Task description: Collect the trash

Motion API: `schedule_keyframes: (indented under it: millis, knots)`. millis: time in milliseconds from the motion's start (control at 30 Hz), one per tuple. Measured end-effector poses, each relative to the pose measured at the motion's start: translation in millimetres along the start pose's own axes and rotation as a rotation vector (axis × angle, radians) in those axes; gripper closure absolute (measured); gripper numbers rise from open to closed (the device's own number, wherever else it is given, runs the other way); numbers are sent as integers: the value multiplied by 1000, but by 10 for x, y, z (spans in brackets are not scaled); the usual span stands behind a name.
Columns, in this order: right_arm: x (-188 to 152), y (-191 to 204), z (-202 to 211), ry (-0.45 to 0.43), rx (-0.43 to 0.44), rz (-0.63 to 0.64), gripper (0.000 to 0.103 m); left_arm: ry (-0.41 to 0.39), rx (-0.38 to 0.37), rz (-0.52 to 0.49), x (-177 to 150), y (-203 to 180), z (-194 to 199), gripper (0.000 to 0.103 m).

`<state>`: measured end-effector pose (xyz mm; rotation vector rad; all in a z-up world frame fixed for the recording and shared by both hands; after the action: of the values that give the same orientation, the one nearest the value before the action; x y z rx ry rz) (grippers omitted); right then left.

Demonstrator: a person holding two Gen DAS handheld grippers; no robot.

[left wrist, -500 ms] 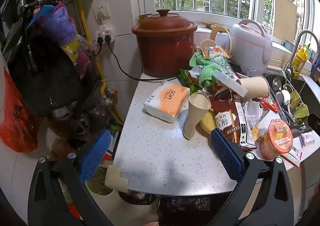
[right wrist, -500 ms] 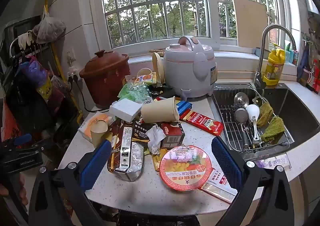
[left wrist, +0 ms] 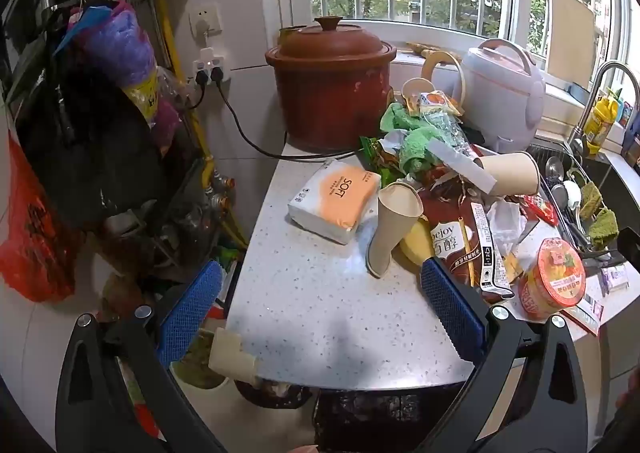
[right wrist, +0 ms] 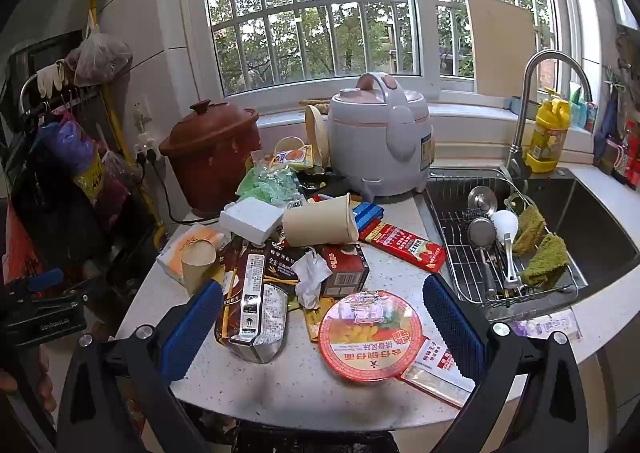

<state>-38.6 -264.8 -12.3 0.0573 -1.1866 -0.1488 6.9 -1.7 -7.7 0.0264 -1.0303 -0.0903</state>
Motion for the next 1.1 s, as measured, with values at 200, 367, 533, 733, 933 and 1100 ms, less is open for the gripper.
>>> schedule_keyframes:
  millis: [200, 367, 533, 733, 933, 1100]
  knots:
    - [15, -1, 32, 0, 2, 0, 4, 0, 6, 1, -27, 10, 8, 5]
    - [8, -30, 32, -1, 2, 0, 4, 0, 7, 1, -42, -13, 27, 5]
    - [3, 8, 32, 0, 2, 4, 4, 5, 10, 8, -39, 50, 14, 5]
    - [2, 10, 32, 0, 3, 5, 4, 6, 10, 7, -44, 52, 22, 5]
    - [-5, 11, 35, 1, 4, 5, 4, 8, 11, 6, -48, 53, 14, 5]
    - [-15, 23, 34, 2, 1, 8, 4, 8, 10, 7, -56, 53, 9, 5]
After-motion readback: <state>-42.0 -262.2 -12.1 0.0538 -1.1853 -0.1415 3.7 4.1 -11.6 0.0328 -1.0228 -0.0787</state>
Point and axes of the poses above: each gripper's, at about its wrist camera, not at the fingertips, and z roughly against the way its jaws point, y to its left, x to its top, the point moved 1 cm from there along -z, roughly the way its jaws point, and after that the axes turned 14 degrees about -y, right-handed, at the moved point
